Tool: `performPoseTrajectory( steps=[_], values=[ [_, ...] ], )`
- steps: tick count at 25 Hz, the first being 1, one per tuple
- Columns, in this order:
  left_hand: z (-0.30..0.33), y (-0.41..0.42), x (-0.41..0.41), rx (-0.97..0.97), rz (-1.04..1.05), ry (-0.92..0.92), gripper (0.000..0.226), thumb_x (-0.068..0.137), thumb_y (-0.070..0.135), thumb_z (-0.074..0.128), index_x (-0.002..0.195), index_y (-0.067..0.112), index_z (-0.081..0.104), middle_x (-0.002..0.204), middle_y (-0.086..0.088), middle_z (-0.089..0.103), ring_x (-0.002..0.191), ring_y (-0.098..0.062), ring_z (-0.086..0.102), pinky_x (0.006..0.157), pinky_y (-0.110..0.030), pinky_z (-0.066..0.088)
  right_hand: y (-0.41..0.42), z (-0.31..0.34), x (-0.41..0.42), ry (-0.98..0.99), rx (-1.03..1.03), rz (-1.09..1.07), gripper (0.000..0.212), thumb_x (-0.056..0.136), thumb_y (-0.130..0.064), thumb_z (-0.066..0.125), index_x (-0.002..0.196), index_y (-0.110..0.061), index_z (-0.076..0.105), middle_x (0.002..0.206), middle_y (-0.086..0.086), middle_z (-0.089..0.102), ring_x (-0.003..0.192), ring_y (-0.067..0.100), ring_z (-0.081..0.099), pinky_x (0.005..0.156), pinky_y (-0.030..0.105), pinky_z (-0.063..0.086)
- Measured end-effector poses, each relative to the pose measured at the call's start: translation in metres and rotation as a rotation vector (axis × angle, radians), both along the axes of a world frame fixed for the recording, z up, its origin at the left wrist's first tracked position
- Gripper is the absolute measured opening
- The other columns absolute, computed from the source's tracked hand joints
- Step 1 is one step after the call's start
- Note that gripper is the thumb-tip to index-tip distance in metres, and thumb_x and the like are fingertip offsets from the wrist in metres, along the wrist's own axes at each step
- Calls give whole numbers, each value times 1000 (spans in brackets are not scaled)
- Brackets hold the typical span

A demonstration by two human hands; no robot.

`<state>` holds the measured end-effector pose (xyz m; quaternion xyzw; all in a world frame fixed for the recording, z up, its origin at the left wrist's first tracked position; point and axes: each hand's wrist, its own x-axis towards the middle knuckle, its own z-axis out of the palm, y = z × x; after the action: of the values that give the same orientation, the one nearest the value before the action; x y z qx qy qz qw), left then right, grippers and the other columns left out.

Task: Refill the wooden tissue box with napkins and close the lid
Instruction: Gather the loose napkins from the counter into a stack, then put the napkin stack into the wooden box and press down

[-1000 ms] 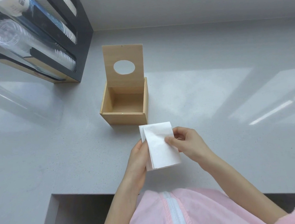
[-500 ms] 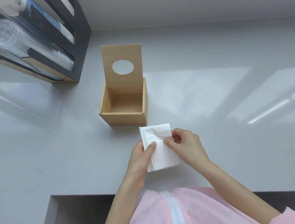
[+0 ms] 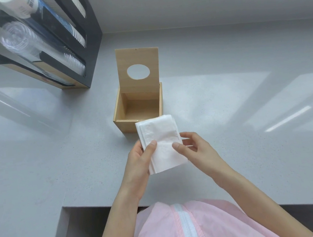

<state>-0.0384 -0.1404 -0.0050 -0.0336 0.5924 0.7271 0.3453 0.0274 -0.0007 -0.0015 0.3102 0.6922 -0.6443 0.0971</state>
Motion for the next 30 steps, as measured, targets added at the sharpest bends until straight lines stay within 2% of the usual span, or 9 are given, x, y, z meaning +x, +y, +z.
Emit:
performPoseTrajectory(
  steps=[3,8,11,14,16,20,23,26,30],
  values=[
    [6,-1,-9,94,47,4,22,94,16,46,111,19,59,96,3,73,90,-15,70,76,-30,57,-9,-2,-6,32,-187,27,32,88,-24,60,118,-12,57,114,4,67,102,17,66,93,30,53],
    [1,-19,-29,151,65,35,23,87,21,54,108,15,58,95,2,69,90,-12,66,74,-23,57,-18,-2,-18,95,-83,-5,10,88,-13,59,98,-16,58,97,3,66,86,14,65,88,27,55],
    [1,-32,-48,38,105,115,6,91,16,52,92,17,58,85,6,65,80,-6,62,69,-17,55,-16,-1,-26,128,-45,-27,11,88,-11,60,92,-21,57,95,3,65,83,16,65,83,27,55],
    [3,-38,-65,-109,99,197,6,89,18,55,86,21,58,69,15,68,66,4,62,69,-18,50,-15,3,-38,167,-9,-49,14,88,-9,59,89,-22,56,86,-2,62,70,4,64,66,14,56],
    [5,-41,-76,-186,72,250,7,88,18,58,86,25,59,73,12,68,66,3,62,73,-19,47,-14,6,-46,187,14,-60,11,88,-9,59,90,-20,57,82,-5,61,63,-2,63,61,12,56],
    [11,-41,-99,-312,6,356,11,86,18,62,84,28,58,81,5,61,72,-5,57,70,-16,43,-7,14,-67,202,104,-61,6,90,-13,56,96,-14,58,82,-5,59,75,10,64,66,18,58],
    [13,-33,-118,-398,-6,449,15,85,16,63,77,27,55,77,7,59,70,-10,54,68,-22,43,3,25,-91,224,152,-80,4,91,-14,55,93,-14,59,79,-2,59,71,13,61,58,14,58],
    [14,-21,-132,-577,-43,603,9,84,18,62,81,19,53,75,11,56,68,-6,52,64,-13,41,15,31,-115,204,323,-52,6,88,-16,59,85,-21,57,77,-4,61,72,13,60,56,13,55],
    [11,-12,-145,-705,-118,695,12,84,20,62,89,15,51,82,4,57,66,-13,50,59,-15,38,18,24,-133,114,604,51,16,87,-21,55,101,-14,59,91,0,66,86,18,59,69,30,50]
  ],
)
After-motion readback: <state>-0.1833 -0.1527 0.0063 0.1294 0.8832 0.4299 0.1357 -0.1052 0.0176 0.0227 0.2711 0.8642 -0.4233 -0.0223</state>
